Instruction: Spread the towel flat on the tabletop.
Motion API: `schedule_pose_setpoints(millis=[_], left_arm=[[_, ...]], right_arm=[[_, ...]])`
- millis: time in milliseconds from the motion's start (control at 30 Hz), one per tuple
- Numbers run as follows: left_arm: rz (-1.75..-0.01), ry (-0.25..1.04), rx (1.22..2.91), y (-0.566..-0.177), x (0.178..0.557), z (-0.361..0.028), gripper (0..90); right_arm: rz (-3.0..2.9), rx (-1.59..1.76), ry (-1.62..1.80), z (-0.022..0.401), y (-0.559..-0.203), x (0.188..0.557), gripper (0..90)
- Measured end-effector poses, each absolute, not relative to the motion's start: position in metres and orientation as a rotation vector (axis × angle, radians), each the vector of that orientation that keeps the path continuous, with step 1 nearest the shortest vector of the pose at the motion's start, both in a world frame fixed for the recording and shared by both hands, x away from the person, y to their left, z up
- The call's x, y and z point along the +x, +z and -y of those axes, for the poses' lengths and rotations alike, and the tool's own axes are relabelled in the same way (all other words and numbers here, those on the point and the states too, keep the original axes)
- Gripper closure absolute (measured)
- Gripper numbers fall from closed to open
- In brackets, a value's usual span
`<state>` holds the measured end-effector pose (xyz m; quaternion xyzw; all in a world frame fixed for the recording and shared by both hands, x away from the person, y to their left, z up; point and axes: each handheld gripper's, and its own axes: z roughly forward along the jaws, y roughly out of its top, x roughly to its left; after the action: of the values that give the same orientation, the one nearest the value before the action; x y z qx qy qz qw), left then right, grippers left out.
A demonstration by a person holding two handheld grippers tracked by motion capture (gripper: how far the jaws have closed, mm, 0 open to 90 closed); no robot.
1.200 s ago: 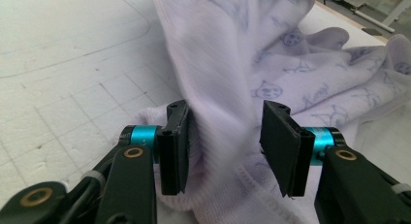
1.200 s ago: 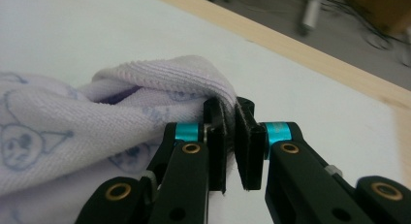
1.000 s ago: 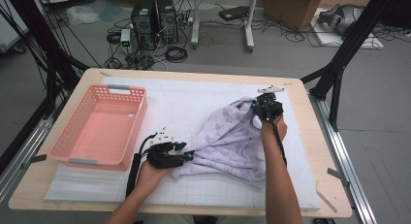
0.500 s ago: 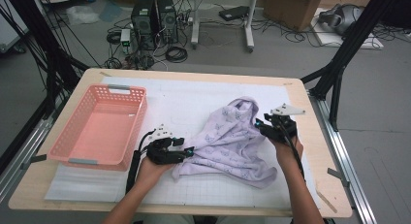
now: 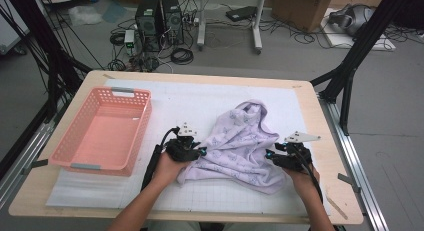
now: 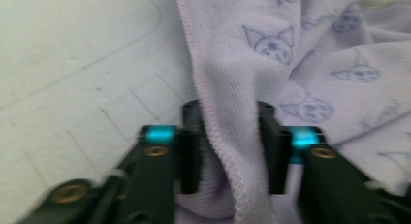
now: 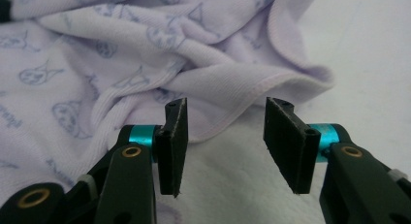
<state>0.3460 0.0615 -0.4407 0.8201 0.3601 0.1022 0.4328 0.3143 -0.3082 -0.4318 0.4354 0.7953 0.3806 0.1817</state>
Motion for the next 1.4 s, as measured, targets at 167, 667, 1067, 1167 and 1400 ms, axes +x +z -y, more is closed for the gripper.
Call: schedule_pose_setpoints(millis=[167,667,1067,1167,1400], left_arm=[[-0.996,0.327,1.947,-0.438,0.358,-0.075,79.4],[-1.199,0.460,1.751,-0.436,0.382,-0.115,75.8],[-1.112,0.351,1.833,-0.433,0.368,-0.108,43.0],[-1.097,0.302,1.863,-0.437,0.365,-0.107,40.3],[-1.075,0.267,1.929,-0.444,0.363,-0.094,47.2]], right_arm=[[-2.293,1.225,1.115,0.298,-0.437,0.321,49.4],[-2.345,1.126,1.040,0.245,-0.446,0.347,77.2],[-1.947,1.282,0.844,0.282,-0.438,0.383,84.8],[-1.912,1.357,0.897,0.291,-0.438,0.383,82.1],[-1.987,1.274,1.021,0.286,-0.424,0.366,62.3]])
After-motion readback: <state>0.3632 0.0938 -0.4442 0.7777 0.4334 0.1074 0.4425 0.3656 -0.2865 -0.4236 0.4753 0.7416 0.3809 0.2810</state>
